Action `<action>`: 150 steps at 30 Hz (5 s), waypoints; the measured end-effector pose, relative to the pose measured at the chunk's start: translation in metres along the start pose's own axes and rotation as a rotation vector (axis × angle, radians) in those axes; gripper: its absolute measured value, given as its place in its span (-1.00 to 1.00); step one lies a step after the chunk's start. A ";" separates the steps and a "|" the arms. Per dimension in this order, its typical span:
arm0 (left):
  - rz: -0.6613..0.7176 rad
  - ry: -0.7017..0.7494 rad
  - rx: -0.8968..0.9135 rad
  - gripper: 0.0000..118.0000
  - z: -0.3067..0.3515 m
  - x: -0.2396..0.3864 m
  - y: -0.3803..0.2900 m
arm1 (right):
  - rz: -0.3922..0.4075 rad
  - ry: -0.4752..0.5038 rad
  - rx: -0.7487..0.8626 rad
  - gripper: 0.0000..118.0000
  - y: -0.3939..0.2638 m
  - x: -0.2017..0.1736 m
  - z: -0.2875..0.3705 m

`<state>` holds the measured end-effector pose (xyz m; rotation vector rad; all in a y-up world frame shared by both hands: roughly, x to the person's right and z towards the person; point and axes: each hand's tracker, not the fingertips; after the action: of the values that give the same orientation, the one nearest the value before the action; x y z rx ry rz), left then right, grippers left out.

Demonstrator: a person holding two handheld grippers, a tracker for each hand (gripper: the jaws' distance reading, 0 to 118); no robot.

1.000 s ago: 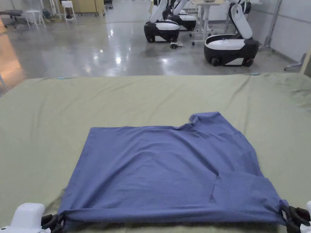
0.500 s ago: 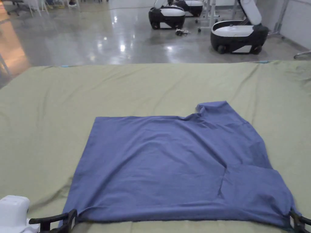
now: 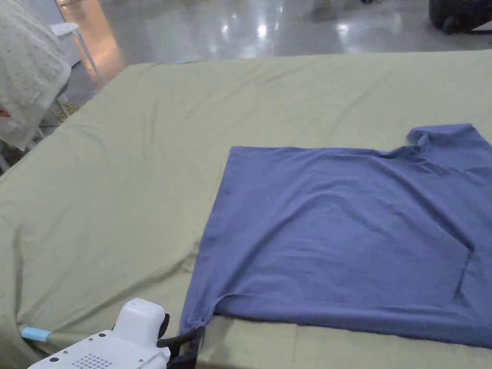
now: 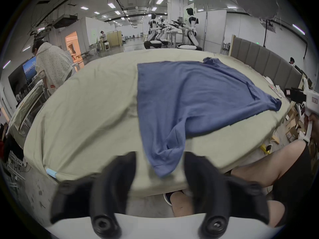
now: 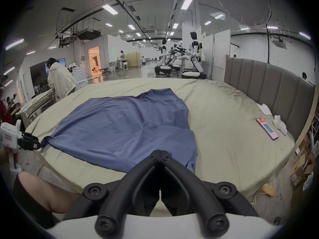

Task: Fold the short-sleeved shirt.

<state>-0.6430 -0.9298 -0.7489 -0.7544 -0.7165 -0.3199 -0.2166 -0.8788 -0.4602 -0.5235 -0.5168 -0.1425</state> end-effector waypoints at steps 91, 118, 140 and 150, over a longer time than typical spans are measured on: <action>0.132 -0.043 -0.093 -1.00 -0.046 -0.079 0.108 | 0.076 -0.097 -0.195 -0.99 0.072 0.061 -0.073; -0.104 0.060 0.009 -0.95 -0.085 -0.007 0.134 | 0.104 0.017 -0.268 -0.99 0.042 0.039 -0.089; 0.073 0.020 -0.083 -0.96 -0.102 -0.049 0.126 | -0.066 0.006 -0.271 -0.81 0.028 0.086 -0.162; 0.090 -0.055 -0.120 -0.96 -0.048 -0.056 0.114 | -0.032 0.067 -0.288 -0.81 0.044 0.084 -0.083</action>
<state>-0.6031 -0.8835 -0.8706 -0.9095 -0.7171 -0.2634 -0.0963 -0.8836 -0.4990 -0.7891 -0.4409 -0.2666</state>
